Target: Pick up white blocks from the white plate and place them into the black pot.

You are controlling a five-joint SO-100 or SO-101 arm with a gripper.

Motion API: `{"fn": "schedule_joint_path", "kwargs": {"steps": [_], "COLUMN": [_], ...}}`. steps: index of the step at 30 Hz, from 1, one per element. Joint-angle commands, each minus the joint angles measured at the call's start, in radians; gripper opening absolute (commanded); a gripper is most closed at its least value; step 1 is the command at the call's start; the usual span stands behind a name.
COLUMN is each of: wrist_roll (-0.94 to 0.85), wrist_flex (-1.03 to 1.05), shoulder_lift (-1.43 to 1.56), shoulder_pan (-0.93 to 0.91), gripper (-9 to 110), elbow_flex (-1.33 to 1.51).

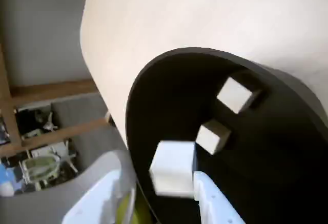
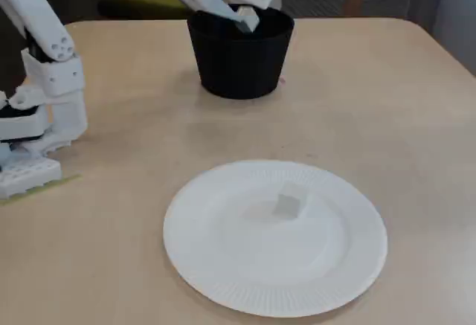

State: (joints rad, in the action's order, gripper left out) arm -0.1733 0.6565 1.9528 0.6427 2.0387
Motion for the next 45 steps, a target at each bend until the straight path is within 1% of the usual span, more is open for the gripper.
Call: {"fn": "schedule_joint_path", "kwargs": {"steps": [1, 3, 4, 6, 7, 12, 15, 18, 22, 26, 31, 35, 36, 39, 43, 45], "wrist_roll": [-0.012, -0.012, -0.011, -0.011, -0.008, -0.028, -0.044, 0.002, 0.095, 0.169, 0.209, 0.236, 0.242, 0.247, 0.272, 0.288], "wrist_flex": [0.018, 0.032, 0.051, 0.101, 0.133, 0.328, 0.38, 0.393, 0.382, 0.385, 0.428, 0.503, 0.535, 0.607, 0.618, 0.62], "shoulder_lift": [0.061, 0.084, 0.098, 0.138, 0.161, 0.215, 0.189, 0.146, 0.092, -0.005, -0.176, -0.321, -0.359, -0.445, -0.468, -0.486], "shoulder_pan": [0.002, -0.015, -0.032, -0.092, -0.14, -0.469, -0.655, -0.784, -0.87, -0.897, -0.914, -0.942, -0.948, -0.96, -0.969, -0.973], "gripper": [25, 20, 16, 1, -2, -2, -2, -2, -2, -2, -2, -2, -1, 11, 22, 25], "elbow_flex": [-0.005, -0.006, -0.012, -0.021, -0.023, -0.048, -0.048, -0.048, -0.06, -0.109, -0.239, -0.385, -0.431, -0.538, -0.557, -0.557]}}
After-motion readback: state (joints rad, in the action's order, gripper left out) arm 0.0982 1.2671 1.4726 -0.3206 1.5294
